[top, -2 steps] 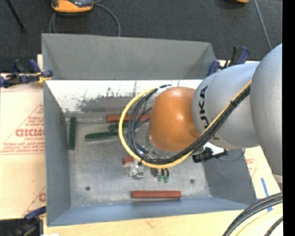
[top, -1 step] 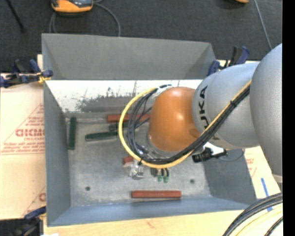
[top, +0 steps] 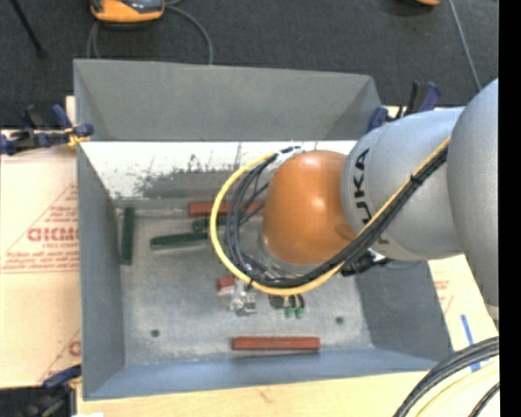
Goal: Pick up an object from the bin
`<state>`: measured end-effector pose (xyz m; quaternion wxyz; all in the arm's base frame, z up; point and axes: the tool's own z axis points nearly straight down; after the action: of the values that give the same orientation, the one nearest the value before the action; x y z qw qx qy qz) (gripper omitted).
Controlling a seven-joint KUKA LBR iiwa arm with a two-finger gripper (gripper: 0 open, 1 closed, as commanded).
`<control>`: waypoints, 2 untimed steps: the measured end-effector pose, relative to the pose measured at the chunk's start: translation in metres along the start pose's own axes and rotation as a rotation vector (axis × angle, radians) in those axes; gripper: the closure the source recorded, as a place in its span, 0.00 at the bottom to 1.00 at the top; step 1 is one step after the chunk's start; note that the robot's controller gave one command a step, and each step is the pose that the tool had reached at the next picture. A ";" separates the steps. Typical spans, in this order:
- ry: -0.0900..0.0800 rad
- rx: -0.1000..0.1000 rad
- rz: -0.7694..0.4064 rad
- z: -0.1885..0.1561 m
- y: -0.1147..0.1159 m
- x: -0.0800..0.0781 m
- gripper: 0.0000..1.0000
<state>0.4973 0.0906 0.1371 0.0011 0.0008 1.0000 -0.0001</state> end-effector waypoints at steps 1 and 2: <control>0.000 0.000 -0.105 0.004 0.000 -0.001 1.00; -0.001 0.000 -0.187 0.014 0.001 -0.014 1.00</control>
Offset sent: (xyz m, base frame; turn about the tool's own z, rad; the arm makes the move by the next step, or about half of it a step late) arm 0.0176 0.0023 -0.0181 -0.2013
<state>0.5116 0.0920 0.1228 0.0017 -0.0925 0.9957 -0.0001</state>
